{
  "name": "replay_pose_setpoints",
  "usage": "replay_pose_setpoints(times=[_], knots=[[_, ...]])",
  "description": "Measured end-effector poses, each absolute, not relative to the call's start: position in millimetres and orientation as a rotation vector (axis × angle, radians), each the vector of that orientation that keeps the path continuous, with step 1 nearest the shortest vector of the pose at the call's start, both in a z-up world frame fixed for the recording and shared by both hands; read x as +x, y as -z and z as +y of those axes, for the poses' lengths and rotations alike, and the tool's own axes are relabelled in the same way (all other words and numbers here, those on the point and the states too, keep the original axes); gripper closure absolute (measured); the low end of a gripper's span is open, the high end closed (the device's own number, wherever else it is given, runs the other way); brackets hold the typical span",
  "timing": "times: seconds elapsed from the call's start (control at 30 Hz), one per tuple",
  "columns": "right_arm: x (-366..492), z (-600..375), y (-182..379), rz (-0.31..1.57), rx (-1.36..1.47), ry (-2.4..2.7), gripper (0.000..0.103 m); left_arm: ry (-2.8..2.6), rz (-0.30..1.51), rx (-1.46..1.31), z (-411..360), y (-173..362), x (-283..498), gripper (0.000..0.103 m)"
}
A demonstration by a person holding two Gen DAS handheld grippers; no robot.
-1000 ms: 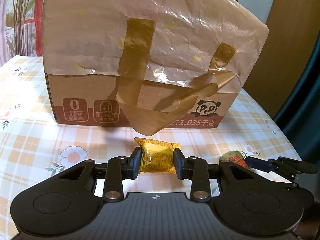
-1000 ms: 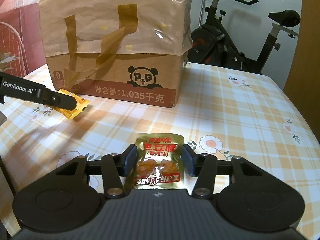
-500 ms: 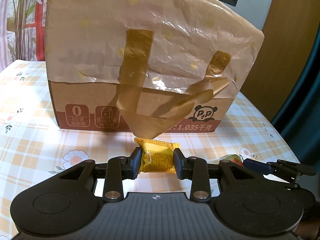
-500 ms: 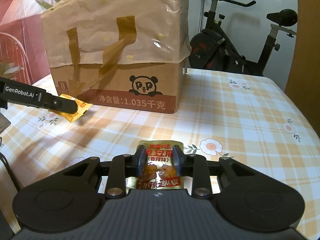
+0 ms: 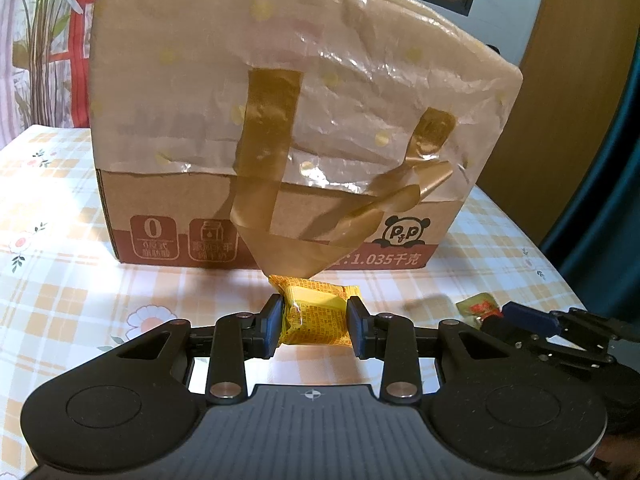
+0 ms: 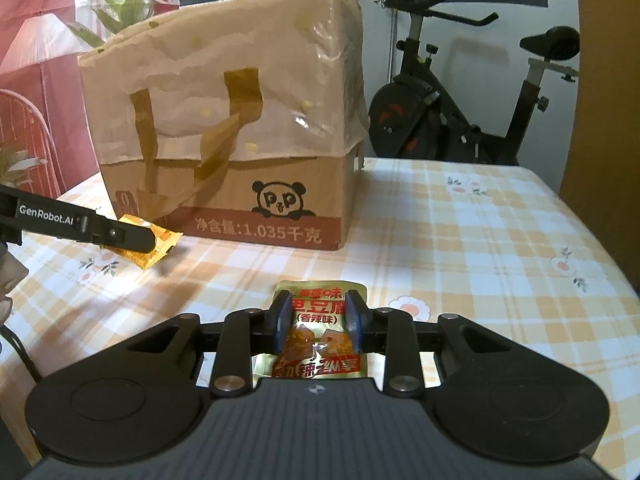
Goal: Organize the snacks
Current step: 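Carry the yellow cake and gold packet over the box and open both tools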
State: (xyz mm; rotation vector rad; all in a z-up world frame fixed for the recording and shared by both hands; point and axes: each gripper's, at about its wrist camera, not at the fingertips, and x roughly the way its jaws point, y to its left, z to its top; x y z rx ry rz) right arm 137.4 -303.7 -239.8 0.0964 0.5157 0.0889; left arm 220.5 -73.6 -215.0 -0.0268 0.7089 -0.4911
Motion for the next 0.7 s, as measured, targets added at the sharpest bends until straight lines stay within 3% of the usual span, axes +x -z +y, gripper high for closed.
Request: replay_pose_setpoints(times=[0.7], knots=[[123,-302,207,0.38,-0.001,-0.094,0.072,0.505,0.571,-0.007,-68,178,203,0.067]])
